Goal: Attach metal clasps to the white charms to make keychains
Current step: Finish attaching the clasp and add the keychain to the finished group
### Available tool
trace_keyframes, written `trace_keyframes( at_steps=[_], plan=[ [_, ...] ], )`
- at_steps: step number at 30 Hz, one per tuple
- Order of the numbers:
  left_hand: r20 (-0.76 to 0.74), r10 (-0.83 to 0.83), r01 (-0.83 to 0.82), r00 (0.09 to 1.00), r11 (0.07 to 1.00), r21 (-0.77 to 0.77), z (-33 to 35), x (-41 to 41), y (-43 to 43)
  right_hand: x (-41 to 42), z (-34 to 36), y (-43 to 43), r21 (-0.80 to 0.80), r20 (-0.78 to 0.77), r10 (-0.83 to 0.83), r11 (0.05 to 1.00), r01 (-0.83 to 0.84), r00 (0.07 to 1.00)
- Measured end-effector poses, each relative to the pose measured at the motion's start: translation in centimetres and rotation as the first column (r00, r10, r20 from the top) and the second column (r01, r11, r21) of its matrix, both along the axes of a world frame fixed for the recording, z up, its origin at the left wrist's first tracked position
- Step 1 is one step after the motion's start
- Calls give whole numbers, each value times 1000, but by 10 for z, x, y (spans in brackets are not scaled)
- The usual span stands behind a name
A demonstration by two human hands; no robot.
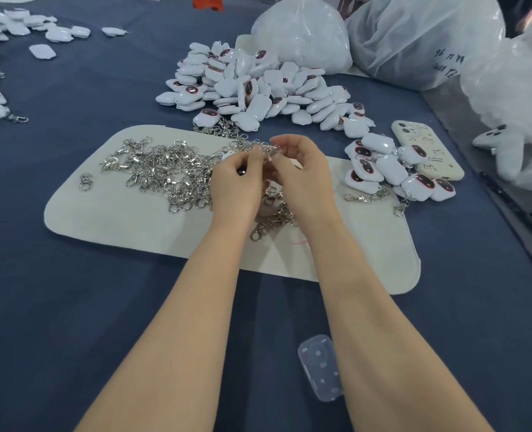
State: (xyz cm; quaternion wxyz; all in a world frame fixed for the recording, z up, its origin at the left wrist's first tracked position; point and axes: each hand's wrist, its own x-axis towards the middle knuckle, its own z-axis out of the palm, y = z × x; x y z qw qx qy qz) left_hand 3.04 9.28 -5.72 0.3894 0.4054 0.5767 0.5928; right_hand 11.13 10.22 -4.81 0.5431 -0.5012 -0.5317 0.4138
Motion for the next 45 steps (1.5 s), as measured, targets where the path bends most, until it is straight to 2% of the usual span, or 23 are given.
trace_keyframes(
  at_steps=[5, 9, 11, 13, 17, 21, 26, 30, 33, 40, 45],
  plan=[
    [-13, 34, -34, 999, 999, 0, 0, 1, 0, 1, 2, 2, 5, 35, -39, 999, 38, 999],
    [-300, 93, -70, 949, 994, 86, 1, 3, -4, 2, 2, 4, 8, 104, -51, 999, 50, 993],
    [-376, 132, -93, 917, 989, 119, 3, 6, -6, 4, 3, 5, -2, 96, -54, 999, 54, 994],
    [-394, 154, -112, 906, 986, 127, 2, 6, -6, 7, 5, 6, -27, 29, -26, 999, 27, 999],
    [-387, 103, -61, 916, 991, 119, 5, 5, -5, 11, 10, 4, -80, -205, 117, 988, -136, 972],
    [-361, 54, -19, 931, 995, 101, 6, 4, -4, 12, 10, 5, -106, -281, 172, 972, -209, 944],
    [-303, 45, -24, 952, 997, 73, 5, 4, -2, 11, 11, 5, -93, -199, 119, 986, -140, 973],
    [-276, 48, -38, 960, 998, 42, 5, 4, 0, 10, 9, 5, 16, 171, 24, 999, -27, 985],
    [-240, 68, -58, 968, 997, 49, 7, 3, -2, 9, 7, 5, 85, 317, 15, 995, -44, 948],
    [-240, 70, -53, 968, 996, 78, 8, 2, -2, 10, 9, 3, 107, 325, 65, 989, -105, 943],
    [-168, 65, -45, 984, 992, 116, 9, 1, -4, 12, 11, 3, 41, 235, 100, 993, -112, 967]
  ],
)
